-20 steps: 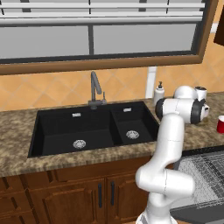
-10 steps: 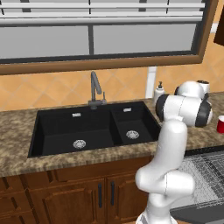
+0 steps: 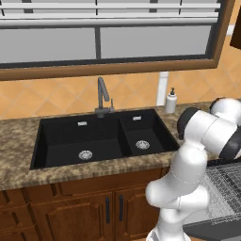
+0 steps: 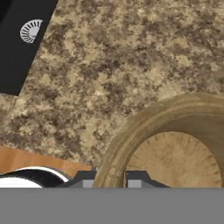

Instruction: Pick up the cup and bowl from the counter, place them in the dishwasher, and close the dishwasher door.

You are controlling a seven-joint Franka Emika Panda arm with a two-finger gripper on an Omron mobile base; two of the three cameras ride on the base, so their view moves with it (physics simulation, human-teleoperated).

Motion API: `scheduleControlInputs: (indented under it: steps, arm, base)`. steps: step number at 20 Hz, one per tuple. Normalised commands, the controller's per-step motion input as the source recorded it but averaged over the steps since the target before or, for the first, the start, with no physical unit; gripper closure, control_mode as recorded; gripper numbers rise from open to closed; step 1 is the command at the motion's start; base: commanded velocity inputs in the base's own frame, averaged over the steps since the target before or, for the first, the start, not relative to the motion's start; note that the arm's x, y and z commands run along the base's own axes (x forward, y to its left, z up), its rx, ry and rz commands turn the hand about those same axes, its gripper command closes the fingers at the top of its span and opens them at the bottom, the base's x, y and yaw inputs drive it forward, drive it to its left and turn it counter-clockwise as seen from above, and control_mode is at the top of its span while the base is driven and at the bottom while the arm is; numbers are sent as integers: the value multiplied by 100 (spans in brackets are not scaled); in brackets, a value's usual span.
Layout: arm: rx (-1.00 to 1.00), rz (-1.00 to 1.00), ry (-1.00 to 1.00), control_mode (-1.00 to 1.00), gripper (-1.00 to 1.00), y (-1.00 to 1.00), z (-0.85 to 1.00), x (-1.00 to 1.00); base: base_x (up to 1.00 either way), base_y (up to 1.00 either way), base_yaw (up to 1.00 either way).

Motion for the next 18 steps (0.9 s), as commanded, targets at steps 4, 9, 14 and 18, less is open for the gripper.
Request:
scheduleControlInputs:
  steps: [4,9,14,18]
  arm:
    - [33,13,-19,-100,100,-100,0,-100]
    - [21,13,-16,-100,100,-76,3,-100]
    - [15,9,-40,-100,100,-47,37,-100]
    - [18,10,-24,-100,100,-73,34,-100]
  base:
    - [0,0,0]
    - [0,0,0]
    - [0,0,0]
    - [0,0,0]
